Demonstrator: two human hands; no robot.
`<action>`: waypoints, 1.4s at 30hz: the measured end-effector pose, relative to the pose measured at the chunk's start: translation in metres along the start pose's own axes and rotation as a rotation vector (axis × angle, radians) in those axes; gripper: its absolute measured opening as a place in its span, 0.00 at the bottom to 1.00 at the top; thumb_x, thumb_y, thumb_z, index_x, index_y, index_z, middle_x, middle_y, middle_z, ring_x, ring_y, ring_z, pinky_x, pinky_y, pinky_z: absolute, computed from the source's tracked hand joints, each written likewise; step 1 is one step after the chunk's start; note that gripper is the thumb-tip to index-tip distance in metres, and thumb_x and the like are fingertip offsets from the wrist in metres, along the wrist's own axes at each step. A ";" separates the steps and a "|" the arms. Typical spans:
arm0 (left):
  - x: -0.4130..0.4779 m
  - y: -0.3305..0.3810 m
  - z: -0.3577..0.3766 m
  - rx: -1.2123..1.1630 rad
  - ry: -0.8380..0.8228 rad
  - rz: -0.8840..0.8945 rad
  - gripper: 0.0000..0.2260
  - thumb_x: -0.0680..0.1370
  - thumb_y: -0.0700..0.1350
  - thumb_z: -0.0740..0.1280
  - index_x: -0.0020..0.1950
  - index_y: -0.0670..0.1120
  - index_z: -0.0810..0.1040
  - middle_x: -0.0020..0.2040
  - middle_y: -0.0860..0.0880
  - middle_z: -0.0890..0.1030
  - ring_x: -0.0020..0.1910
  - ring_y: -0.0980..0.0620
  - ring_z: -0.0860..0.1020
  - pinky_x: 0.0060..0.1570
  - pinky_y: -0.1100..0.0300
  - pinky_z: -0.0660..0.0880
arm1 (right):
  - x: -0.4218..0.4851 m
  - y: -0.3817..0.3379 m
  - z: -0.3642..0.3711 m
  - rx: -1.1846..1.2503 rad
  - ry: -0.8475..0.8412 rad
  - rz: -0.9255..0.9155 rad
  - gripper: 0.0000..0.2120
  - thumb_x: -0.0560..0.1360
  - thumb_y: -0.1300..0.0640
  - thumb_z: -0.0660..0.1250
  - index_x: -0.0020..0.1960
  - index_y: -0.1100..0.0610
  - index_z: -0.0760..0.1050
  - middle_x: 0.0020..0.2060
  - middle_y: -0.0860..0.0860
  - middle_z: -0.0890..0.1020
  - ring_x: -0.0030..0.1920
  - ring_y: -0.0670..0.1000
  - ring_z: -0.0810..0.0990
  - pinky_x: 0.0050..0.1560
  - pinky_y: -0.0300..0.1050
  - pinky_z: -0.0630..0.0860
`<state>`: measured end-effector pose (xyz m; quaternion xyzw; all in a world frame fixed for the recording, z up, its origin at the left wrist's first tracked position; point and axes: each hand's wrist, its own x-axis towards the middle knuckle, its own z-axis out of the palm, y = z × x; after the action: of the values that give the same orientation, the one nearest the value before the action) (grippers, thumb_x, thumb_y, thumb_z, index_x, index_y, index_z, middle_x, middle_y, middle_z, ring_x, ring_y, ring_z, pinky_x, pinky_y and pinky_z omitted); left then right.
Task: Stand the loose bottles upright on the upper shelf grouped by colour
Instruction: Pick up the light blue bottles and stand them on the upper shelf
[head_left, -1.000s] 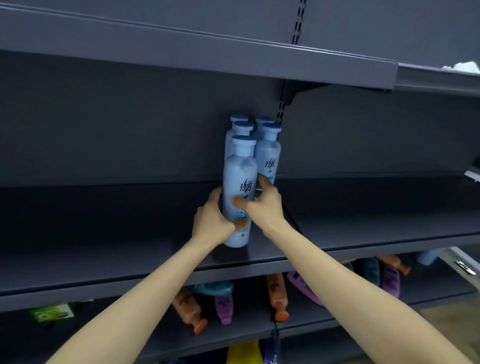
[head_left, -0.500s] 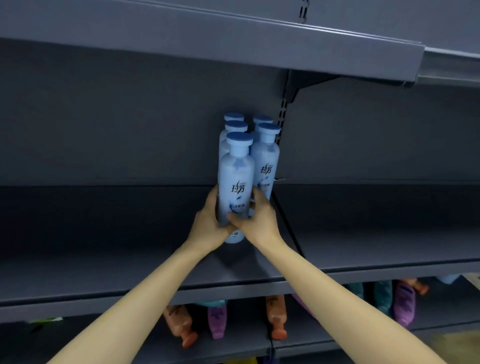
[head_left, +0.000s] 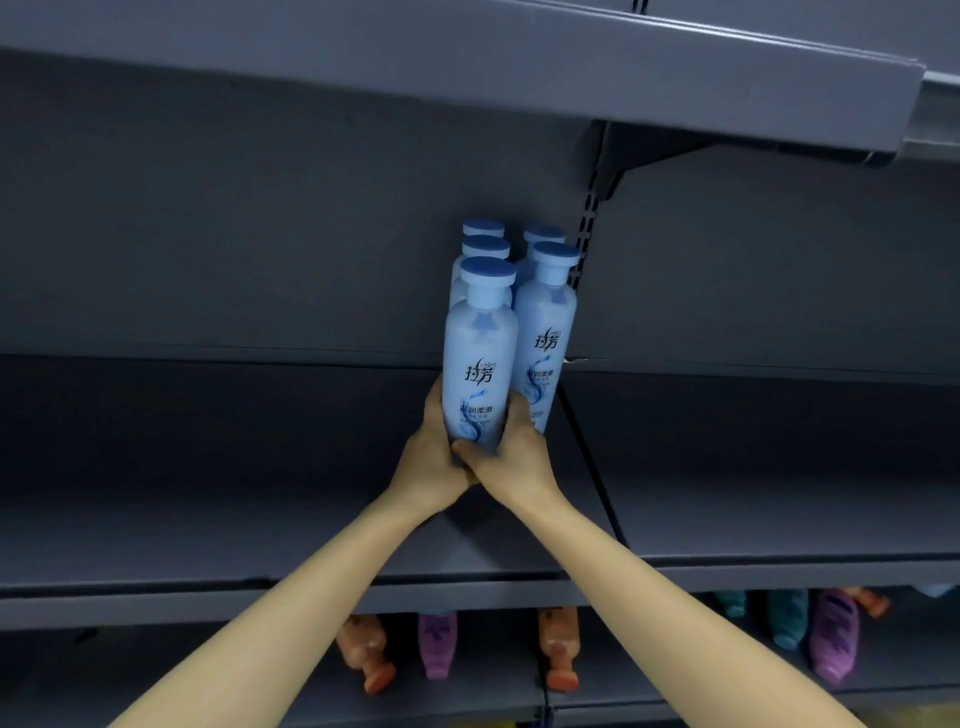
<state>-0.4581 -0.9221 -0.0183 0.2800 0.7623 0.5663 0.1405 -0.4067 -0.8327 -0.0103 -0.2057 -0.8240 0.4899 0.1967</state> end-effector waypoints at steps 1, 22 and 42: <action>0.001 0.000 0.000 -0.004 -0.003 -0.002 0.42 0.72 0.36 0.71 0.76 0.55 0.49 0.56 0.56 0.73 0.47 0.63 0.73 0.33 0.77 0.72 | 0.001 0.000 0.000 -0.004 0.000 -0.002 0.29 0.71 0.62 0.71 0.66 0.56 0.62 0.54 0.50 0.76 0.57 0.52 0.78 0.54 0.50 0.79; 0.006 -0.001 0.001 0.014 -0.016 -0.012 0.42 0.72 0.36 0.71 0.76 0.54 0.49 0.57 0.57 0.72 0.52 0.60 0.73 0.35 0.78 0.71 | 0.007 0.003 0.000 0.053 -0.015 0.000 0.28 0.70 0.65 0.70 0.64 0.55 0.61 0.53 0.49 0.75 0.55 0.49 0.77 0.51 0.45 0.79; -0.040 -0.006 -0.023 0.364 -0.109 0.079 0.28 0.74 0.40 0.68 0.72 0.47 0.63 0.69 0.46 0.71 0.66 0.49 0.70 0.54 0.65 0.66 | -0.057 -0.003 -0.002 -0.240 -0.015 0.013 0.20 0.77 0.62 0.62 0.69 0.59 0.66 0.64 0.57 0.73 0.64 0.55 0.71 0.55 0.37 0.66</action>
<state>-0.4396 -0.9653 -0.0205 0.3607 0.8319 0.4082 0.1064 -0.3587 -0.8627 -0.0142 -0.2294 -0.8767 0.3907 0.1615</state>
